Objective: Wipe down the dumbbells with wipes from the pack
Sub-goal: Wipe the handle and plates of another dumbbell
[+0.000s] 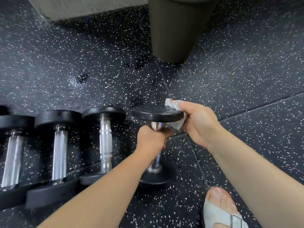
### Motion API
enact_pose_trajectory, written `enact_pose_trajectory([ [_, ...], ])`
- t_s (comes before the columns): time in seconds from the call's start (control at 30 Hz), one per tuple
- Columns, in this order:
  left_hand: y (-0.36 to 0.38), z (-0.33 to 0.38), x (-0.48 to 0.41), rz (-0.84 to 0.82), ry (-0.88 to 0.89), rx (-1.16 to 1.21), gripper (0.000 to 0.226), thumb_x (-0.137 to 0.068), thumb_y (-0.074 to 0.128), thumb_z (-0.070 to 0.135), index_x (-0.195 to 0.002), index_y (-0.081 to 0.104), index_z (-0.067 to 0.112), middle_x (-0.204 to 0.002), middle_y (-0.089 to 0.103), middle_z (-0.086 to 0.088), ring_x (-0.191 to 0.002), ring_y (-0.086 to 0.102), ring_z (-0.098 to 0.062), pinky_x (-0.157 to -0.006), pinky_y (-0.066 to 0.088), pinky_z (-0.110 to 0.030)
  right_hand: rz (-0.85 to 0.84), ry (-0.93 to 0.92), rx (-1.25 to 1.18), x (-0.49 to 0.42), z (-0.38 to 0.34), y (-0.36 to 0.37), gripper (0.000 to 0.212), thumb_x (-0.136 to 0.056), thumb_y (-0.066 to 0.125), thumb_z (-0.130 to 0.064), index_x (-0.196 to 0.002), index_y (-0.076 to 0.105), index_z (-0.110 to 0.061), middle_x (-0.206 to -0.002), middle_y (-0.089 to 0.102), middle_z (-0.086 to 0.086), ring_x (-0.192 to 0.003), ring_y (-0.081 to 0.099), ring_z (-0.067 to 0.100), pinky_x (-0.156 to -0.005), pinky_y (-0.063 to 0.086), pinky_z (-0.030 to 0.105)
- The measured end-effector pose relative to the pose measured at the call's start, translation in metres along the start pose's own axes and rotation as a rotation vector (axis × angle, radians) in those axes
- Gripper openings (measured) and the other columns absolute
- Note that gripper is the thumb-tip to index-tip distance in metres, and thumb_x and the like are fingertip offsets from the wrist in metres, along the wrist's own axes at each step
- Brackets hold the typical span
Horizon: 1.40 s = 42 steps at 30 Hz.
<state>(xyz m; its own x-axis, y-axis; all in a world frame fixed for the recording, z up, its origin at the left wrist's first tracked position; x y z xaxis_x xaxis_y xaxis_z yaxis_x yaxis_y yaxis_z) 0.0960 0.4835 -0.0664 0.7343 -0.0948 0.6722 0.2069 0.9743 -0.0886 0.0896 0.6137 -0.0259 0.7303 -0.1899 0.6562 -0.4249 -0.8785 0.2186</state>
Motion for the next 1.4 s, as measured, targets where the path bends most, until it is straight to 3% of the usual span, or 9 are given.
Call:
enact_pose_trajectory([
  [0.23, 0.005, 0.000, -0.001, -0.056, -0.021, -0.038, 0.027, -0.077, 0.071, 0.007, -0.060, 0.052, 0.013, -0.045, 0.048, -0.005, -0.035, 0.040, -0.015, -0.047, 0.034, -0.025, -0.078, -0.080, 0.271, 0.004, -0.014, -0.004, 0.031, -0.092, 0.053, -0.015, -0.092, 0.065, 0.014, -0.095, 0.058, 0.038, -0.083, 0.052, 0.029, -0.093, 0.042, 0.044],
  [0.33, 0.006, 0.002, -0.001, -0.058, -0.005, -0.058, 0.029, -0.076, 0.070, 0.007, -0.056, 0.050, 0.013, -0.045, 0.047, -0.007, -0.033, 0.037, -0.014, -0.046, 0.033, -0.023, -0.164, -0.184, 0.470, 0.009, -0.023, -0.007, 0.050, -0.091, 0.056, -0.024, -0.100, 0.052, 0.025, -0.085, 0.053, 0.049, -0.075, 0.058, 0.021, -0.090, 0.038, 0.018],
  [0.5, 0.007, 0.003, -0.001, -0.069, 0.016, -0.061, 0.025, -0.076, 0.068, 0.004, -0.059, 0.050, 0.011, -0.049, 0.047, -0.009, -0.037, 0.038, -0.017, -0.047, 0.034, -0.024, -0.277, -0.173, 0.771, 0.033, -0.037, -0.009, 0.041, -0.099, 0.045, -0.018, -0.084, 0.070, 0.010, -0.085, 0.071, 0.011, -0.099, 0.060, 0.004, -0.070, 0.031, -0.009],
  [0.67, 0.009, 0.006, 0.005, -0.105, 0.068, -0.094, 0.019, -0.077, 0.063, 0.000, -0.064, 0.050, 0.007, -0.057, 0.044, -0.013, -0.038, 0.034, -0.014, -0.040, 0.030, -0.019, -0.455, -0.149, 0.870, 0.034, -0.038, 0.019, 0.031, -0.099, 0.048, -0.021, -0.126, 0.063, -0.025, -0.100, 0.067, -0.030, -0.102, 0.059, -0.010, -0.098, 0.037, 0.006],
  [0.97, 0.014, 0.001, 0.000, -0.107, 0.056, -0.129, 0.023, -0.076, 0.067, 0.000, -0.064, 0.049, 0.008, -0.054, 0.044, -0.010, -0.035, 0.031, -0.012, -0.038, 0.027, -0.016, -0.345, -0.072, 1.022, 0.006, -0.035, 0.011, 0.037, -0.098, 0.048, -0.027, -0.133, 0.057, -0.018, -0.140, 0.053, -0.010, -0.123, 0.055, 0.012, -0.110, 0.034, 0.026],
  [1.1, 0.018, 0.002, 0.002, -0.125, 0.083, -0.144, 0.023, -0.075, 0.066, 0.000, -0.064, 0.047, 0.007, -0.057, 0.042, -0.011, -0.040, 0.031, -0.015, -0.039, 0.026, -0.019, -0.311, -0.090, 1.022, 0.030, -0.038, -0.008, 0.030, -0.098, 0.044, -0.027, -0.110, 0.059, -0.004, -0.078, 0.068, -0.004, -0.075, 0.039, 0.001, -0.075, 0.037, 0.030],
  [1.17, 0.017, 0.002, 0.002, -0.119, 0.084, -0.138, 0.029, -0.074, 0.067, 0.000, -0.058, 0.046, 0.011, -0.053, 0.044, -0.008, -0.040, 0.032, -0.015, -0.040, 0.027, -0.019, -0.337, -0.112, 1.041, 0.043, -0.043, -0.009, 0.031, -0.097, 0.043, -0.033, -0.104, 0.068, -0.015, -0.064, 0.059, -0.007, -0.071, 0.050, 0.014, -0.076, 0.038, 0.029],
  [1.27, 0.015, 0.004, 0.003, -0.106, 0.095, -0.111, 0.029, -0.073, 0.066, -0.001, -0.055, 0.048, 0.012, -0.049, 0.043, -0.006, -0.040, 0.033, -0.015, -0.040, 0.028, -0.018, -0.429, -0.128, 0.949, 0.059, -0.049, 0.009, 0.036, -0.099, 0.046, -0.030, -0.086, 0.075, -0.046, -0.120, 0.067, -0.008, -0.110, 0.060, 0.004, -0.082, 0.039, 0.003],
  [1.4, 0.011, 0.008, 0.007, -0.120, 0.136, -0.114, 0.012, -0.069, 0.063, 0.003, -0.064, 0.052, 0.005, -0.054, 0.041, -0.012, -0.044, 0.032, -0.018, -0.046, 0.030, -0.026, -0.542, -0.129, 1.027, 0.049, -0.047, 0.041, 0.036, -0.099, 0.046, -0.020, -0.132, 0.059, -0.015, -0.135, 0.059, -0.005, -0.109, 0.058, 0.008, -0.091, 0.038, 0.005],
])
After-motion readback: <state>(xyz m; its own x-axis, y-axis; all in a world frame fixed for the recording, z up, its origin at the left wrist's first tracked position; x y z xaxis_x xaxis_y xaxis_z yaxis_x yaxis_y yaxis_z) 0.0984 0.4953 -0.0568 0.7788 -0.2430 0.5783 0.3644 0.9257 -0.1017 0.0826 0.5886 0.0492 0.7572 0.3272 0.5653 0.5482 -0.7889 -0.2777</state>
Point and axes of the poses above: each hand's wrist, its own x-axis away from the middle knuckle, its own y-axis out of the palm, z = x × y, the point moved 5 cm from there along -x, towards the middle knuckle
